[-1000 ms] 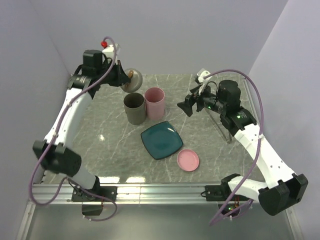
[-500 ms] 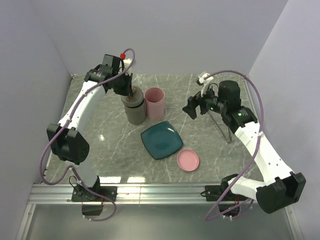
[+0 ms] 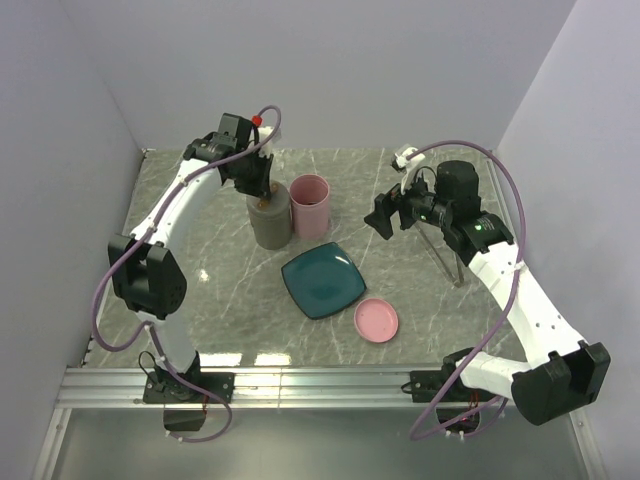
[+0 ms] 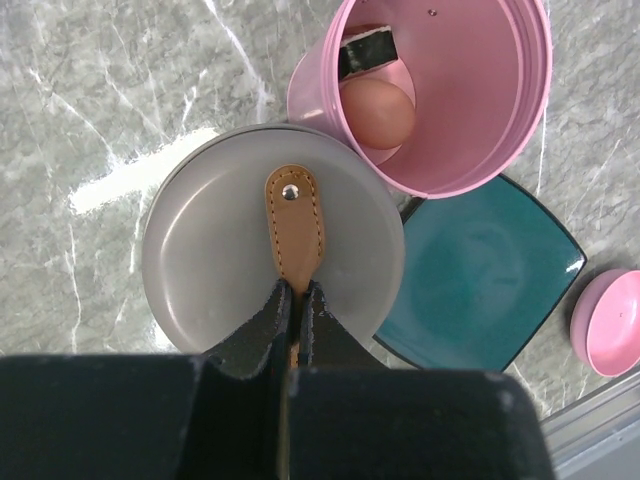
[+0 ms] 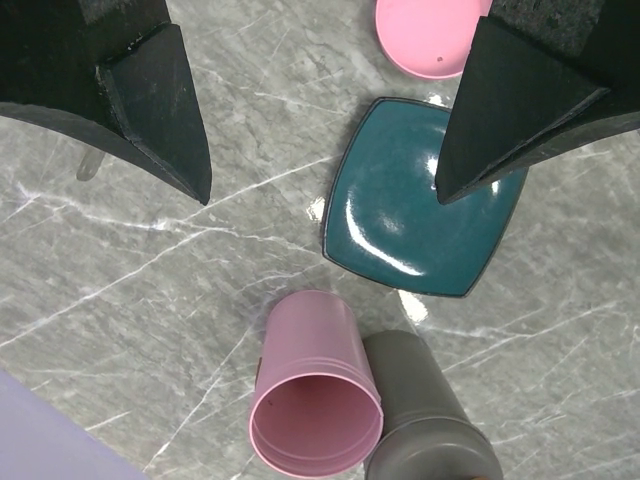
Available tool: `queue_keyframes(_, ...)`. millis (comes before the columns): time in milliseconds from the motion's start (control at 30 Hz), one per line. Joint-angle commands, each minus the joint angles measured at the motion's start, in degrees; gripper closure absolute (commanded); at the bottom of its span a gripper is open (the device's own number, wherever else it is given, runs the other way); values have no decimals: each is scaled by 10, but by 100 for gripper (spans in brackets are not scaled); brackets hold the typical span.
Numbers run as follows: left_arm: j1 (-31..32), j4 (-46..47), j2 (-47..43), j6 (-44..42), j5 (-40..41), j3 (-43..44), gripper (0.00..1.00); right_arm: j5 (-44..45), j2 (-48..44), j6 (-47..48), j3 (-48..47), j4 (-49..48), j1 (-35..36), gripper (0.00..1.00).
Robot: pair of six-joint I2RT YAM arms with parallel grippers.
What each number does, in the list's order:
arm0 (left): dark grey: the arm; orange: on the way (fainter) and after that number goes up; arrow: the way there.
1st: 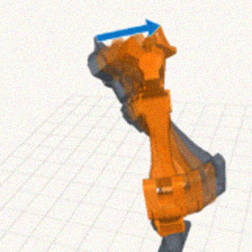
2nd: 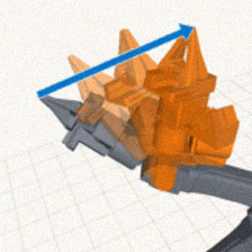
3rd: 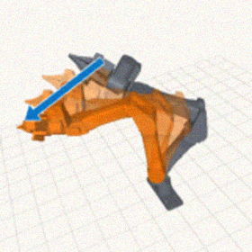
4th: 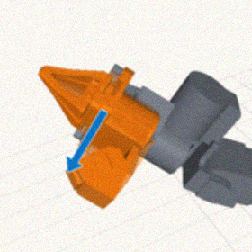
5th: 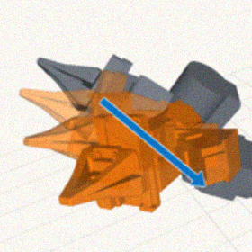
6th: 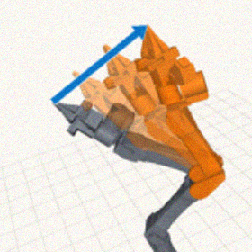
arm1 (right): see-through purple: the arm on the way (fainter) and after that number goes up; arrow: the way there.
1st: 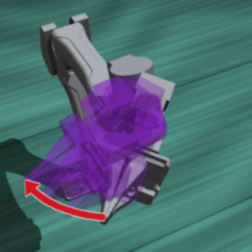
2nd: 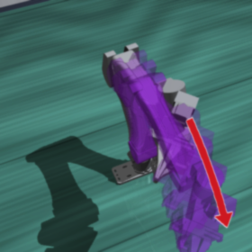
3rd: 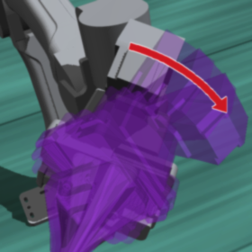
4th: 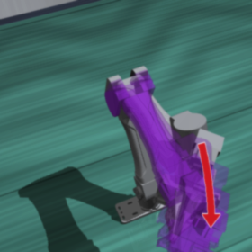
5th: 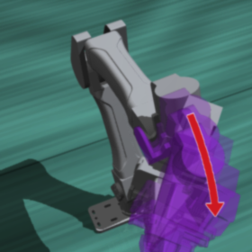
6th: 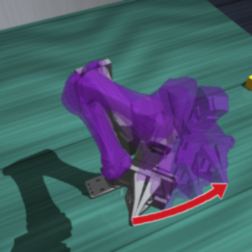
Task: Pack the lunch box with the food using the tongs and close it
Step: Close the box lid on the packing box.
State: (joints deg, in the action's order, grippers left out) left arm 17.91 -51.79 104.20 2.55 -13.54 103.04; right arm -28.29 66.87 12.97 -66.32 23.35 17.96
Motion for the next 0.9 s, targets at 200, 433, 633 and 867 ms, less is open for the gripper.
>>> queue_keyframes(200,7,4,9,-4,7,22,100,-17,-2,1,-12,-9,-10,0)
queue_keyframes(433,5,2,17,0,-7,23,100,-25,-5,2,-4,-6,-11,0)
queue_keyframes(633,0,7,8,8,-33,4,100,-32,-12,9,2,-1,-12,0)
queue_keyframes(867,-20,5,18,12,-57,-5,100,-35,-16,9,10,1,-13,0)
